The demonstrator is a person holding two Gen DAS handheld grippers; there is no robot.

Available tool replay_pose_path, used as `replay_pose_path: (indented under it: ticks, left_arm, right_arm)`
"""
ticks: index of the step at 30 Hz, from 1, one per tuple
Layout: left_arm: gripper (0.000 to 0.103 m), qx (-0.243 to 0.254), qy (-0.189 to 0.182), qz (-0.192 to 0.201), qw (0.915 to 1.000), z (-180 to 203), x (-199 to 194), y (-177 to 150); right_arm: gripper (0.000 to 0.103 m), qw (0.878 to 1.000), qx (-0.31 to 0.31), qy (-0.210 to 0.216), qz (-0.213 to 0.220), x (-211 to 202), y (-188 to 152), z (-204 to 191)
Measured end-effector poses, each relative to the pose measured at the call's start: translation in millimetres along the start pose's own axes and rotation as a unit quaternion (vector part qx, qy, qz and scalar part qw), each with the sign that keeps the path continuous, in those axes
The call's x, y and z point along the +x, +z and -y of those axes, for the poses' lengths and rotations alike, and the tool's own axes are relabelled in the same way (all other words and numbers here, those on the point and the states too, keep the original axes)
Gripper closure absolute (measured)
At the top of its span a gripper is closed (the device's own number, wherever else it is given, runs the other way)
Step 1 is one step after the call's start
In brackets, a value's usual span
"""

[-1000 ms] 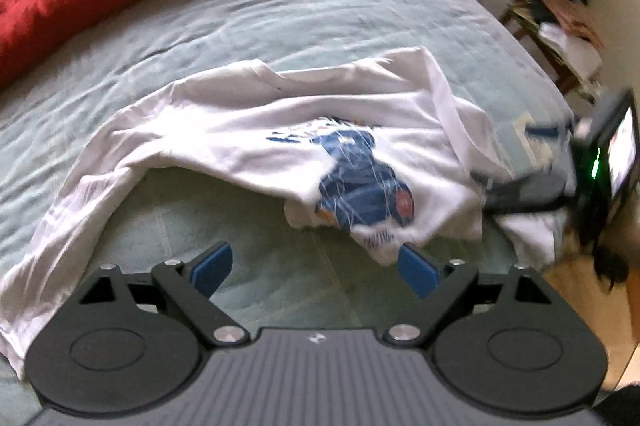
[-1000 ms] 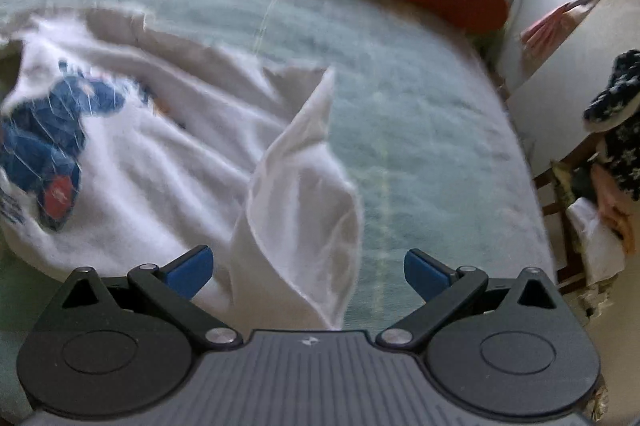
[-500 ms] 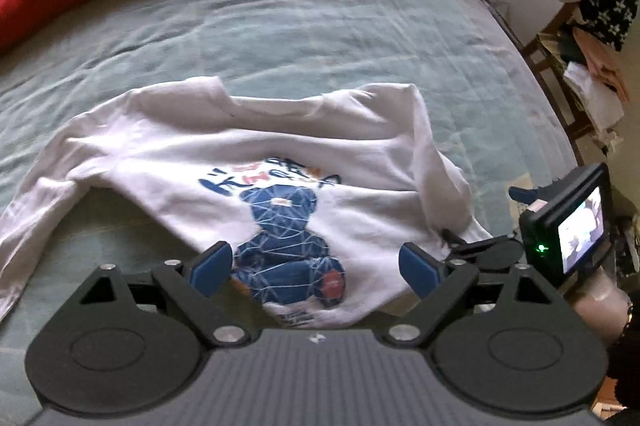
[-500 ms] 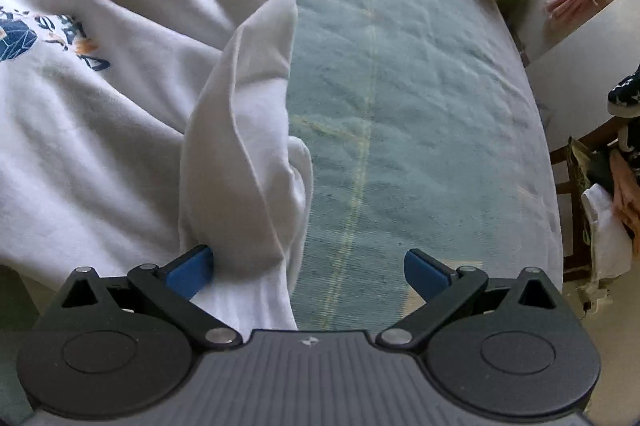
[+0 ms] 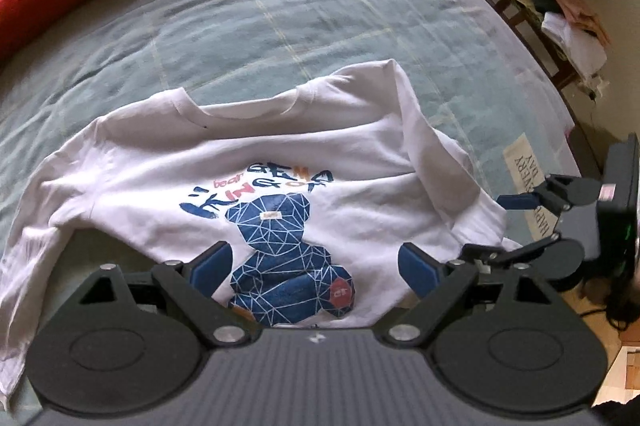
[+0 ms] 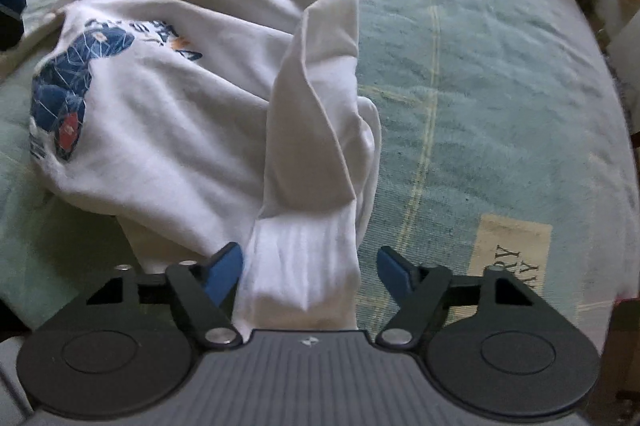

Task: Fold clothes

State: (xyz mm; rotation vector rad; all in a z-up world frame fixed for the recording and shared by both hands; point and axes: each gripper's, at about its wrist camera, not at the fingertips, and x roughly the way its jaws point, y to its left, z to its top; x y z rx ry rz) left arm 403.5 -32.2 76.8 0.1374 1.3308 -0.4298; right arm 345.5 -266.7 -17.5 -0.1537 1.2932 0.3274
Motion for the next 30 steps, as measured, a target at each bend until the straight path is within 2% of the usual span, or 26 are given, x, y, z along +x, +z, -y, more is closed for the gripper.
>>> replay_pose_path:
  ticks: [2,9,12,16,18,19,20,25,30]
  left_arm:
    - [0.014,0.004,-0.002,-0.004,1.0000,0.6,2.0,-0.7]
    - [0.014,0.009,-0.006,-0.013,0.9999,3.5,7.1,-0.9]
    - [0.014,0.010,-0.006,-0.012,0.9999,5.4,7.5,0.7]
    - [0.014,0.010,-0.006,-0.015,0.9998,7.7,8.8,0.3]
    - [0.014,0.008,-0.006,-0.018,0.9998,8.4,10.4,0.1]
    - [0.014,0.006,-0.006,-0.019,0.9998,8.9,11.0,0.4]
    - [0.014,0.004,-0.007,-0.019,0.9998,9.6,11.3,1.0]
    - [0.014,0.006,-0.009,-0.014,0.9998,14.6,7.3,5.7]
    - [0.014,0.005,-0.005,-0.007,0.9999,17.4,2.1,13.2]
  right_arm:
    - [0.030,1.000,0.008,0.018,-0.001,1.5,2.0,4.1]
    - [0.032,0.996,0.034,0.082,-0.006,7.2,9.3,17.8]
    - [0.044,0.993,0.046,0.110,-0.007,9.6,12.4,23.7]
    - [0.066,0.987,0.061,0.146,-0.010,12.8,16.6,31.6]
    - [0.077,0.988,0.058,0.139,-0.022,15.2,14.9,33.8]
    - [0.087,0.989,0.056,0.135,-0.028,16.4,13.9,34.8]
    - [0.090,0.989,0.055,0.133,-0.032,17.0,12.8,35.1]
    - [0.096,0.993,0.039,0.110,-0.027,8.0,15.9,33.6]
    - [0.096,0.999,-0.015,0.028,-0.005,-15.9,29.1,40.9]
